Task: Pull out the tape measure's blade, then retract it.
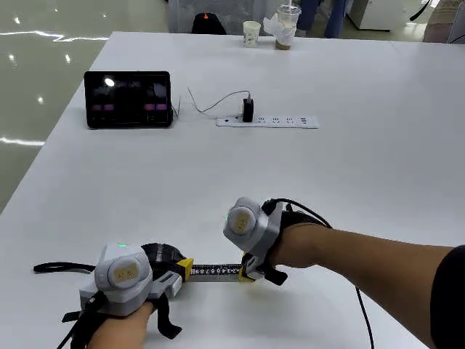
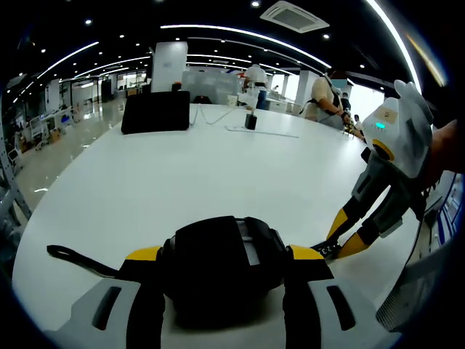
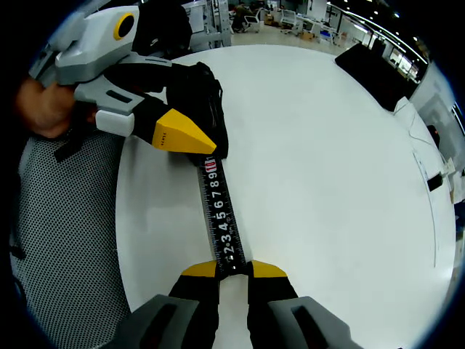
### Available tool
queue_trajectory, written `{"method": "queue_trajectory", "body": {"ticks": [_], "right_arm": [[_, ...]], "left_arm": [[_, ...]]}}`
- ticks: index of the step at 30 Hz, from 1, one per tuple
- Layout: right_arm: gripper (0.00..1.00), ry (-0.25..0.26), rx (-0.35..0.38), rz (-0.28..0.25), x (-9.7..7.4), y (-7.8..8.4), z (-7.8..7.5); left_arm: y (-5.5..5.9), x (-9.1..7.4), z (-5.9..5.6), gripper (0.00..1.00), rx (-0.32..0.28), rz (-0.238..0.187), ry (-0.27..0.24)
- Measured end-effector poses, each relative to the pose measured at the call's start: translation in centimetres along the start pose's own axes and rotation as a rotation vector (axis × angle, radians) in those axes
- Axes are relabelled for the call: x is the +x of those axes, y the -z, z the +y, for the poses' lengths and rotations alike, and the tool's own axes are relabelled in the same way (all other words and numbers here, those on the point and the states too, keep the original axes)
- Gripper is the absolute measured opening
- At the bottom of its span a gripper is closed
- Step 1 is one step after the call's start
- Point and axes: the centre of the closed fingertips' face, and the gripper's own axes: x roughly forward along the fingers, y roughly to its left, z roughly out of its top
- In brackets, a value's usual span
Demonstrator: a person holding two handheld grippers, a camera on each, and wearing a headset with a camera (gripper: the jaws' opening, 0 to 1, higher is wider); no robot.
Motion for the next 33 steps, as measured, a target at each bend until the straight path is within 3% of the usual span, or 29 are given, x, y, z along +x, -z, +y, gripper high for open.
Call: {"method": "queue_trajectory", "body": {"ticks": [9, 18, 33], "right_arm": [[0.11, -0.008, 0.001, -0.005, 0.1, -0.2, 0.0], [0.11, 0.000, 0.004, -0.005, 0.4, -0.6, -0.1], [0.11, -0.008, 0.013, -0.015, 0.8, -1.4, 0.1]], "left_arm": [[-0.1, -0.1, 0.1, 0.61, -0.021, 0.003, 0.015], [0.0, 0.0, 0.0, 0.60, 0.002, 0.020, 0.017], [0.0, 0.0, 0.1, 0.61, -0.010, 0.017, 0.018]]}}
